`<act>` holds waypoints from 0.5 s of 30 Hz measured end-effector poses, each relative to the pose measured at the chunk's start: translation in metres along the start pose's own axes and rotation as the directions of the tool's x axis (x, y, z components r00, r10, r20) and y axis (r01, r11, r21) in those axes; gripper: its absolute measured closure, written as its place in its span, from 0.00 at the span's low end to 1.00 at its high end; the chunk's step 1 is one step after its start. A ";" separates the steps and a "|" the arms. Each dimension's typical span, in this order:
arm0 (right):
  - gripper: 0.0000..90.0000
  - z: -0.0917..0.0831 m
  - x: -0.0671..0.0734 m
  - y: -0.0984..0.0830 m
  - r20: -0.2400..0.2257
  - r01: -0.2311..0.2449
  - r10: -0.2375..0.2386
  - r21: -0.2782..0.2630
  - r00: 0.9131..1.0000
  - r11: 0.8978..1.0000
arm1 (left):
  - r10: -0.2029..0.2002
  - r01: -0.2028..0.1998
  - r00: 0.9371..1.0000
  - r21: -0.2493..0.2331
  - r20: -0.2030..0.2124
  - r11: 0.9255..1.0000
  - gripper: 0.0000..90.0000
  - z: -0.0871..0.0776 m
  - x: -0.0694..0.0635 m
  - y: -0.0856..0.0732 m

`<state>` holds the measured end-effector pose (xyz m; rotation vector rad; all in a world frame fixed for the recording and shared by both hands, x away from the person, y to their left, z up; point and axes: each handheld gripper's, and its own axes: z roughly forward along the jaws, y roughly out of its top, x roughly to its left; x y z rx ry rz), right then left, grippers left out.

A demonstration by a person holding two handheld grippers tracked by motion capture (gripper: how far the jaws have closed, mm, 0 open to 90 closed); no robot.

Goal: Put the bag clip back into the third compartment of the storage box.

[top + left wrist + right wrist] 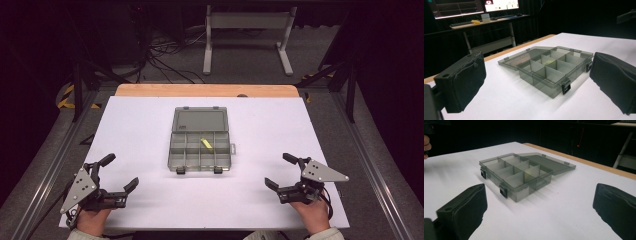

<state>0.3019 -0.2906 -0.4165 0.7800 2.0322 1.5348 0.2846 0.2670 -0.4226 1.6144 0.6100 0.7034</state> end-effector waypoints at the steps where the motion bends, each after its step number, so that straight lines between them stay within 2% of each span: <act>1: 0.00 0.000 0.000 0.000 0.000 0.000 0.000 0.000 1.000 1.000 | 0.002 -0.002 1.000 0.002 0.001 1.000 0.01 0.000 0.000 0.000; 7: 0.00 -0.002 -0.001 -0.016 0.004 -0.017 0.016 0.015 1.000 1.000 | -0.002 0.002 1.000 0.008 0.001 1.000 0.01 0.000 0.001 -0.001; 11: 0.00 -0.004 0.001 -0.020 0.011 -0.023 0.022 0.016 1.000 1.000 | -0.007 0.007 1.000 0.015 0.010 1.000 0.01 0.002 0.002 -0.003; 15: 0.00 0.004 0.003 -0.024 -0.003 -0.030 0.030 0.048 1.000 0.998 | -0.014 0.014 1.000 0.013 0.015 1.000 0.02 0.002 0.003 -0.003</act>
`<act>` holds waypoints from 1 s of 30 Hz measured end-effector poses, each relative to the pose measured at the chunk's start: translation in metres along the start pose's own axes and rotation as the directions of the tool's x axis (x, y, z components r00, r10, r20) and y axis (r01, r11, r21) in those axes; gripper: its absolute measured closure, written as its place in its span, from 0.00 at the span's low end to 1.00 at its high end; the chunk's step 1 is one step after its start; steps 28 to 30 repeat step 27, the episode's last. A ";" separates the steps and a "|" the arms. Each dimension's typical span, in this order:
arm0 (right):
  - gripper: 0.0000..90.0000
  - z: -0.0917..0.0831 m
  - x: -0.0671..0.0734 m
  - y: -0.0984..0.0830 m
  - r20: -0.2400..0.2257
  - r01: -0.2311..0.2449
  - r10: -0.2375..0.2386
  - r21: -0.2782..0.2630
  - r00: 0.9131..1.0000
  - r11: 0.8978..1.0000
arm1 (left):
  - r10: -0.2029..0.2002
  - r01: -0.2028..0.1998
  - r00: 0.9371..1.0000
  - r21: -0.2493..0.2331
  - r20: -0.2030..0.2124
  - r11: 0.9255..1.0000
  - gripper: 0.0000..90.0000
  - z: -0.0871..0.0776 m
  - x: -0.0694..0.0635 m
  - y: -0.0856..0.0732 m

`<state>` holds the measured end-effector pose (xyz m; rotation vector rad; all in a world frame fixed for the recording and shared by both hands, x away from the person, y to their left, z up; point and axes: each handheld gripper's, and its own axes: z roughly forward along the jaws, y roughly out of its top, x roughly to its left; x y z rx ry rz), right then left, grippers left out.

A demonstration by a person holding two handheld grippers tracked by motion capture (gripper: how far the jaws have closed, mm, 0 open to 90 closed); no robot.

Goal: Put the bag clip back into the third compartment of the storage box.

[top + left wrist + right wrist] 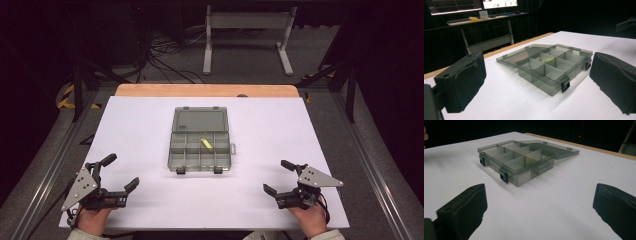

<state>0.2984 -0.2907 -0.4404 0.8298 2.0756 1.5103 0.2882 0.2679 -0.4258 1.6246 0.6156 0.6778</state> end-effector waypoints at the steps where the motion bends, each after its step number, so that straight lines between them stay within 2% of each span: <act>1: 0.00 0.002 0.000 -0.001 -0.013 -0.017 0.017 -0.006 1.000 1.000 | 0.002 -0.002 1.000 -0.002 0.003 1.000 0.01 0.000 0.000 0.000; 4: 0.00 0.004 0.000 -0.002 -0.004 -0.044 0.044 -0.009 0.999 0.999 | -0.002 0.002 1.000 -0.003 0.008 1.000 0.01 0.001 0.001 0.000; 14: 0.00 0.005 -0.001 -0.002 0.007 -0.035 0.034 0.007 0.999 0.999 | -0.013 0.013 1.000 -0.008 0.020 1.000 0.01 0.002 0.001 0.000; 20: 0.00 0.006 -0.002 -0.002 0.011 -0.038 0.038 0.016 0.999 0.999 | -0.021 0.021 1.000 -0.008 0.011 1.000 0.01 0.001 0.002 0.000; 30: 0.00 0.004 -0.002 -0.001 0.015 -0.033 0.033 0.005 0.999 0.999 | -0.017 0.017 1.000 -0.007 0.009 1.000 0.01 0.002 0.002 0.000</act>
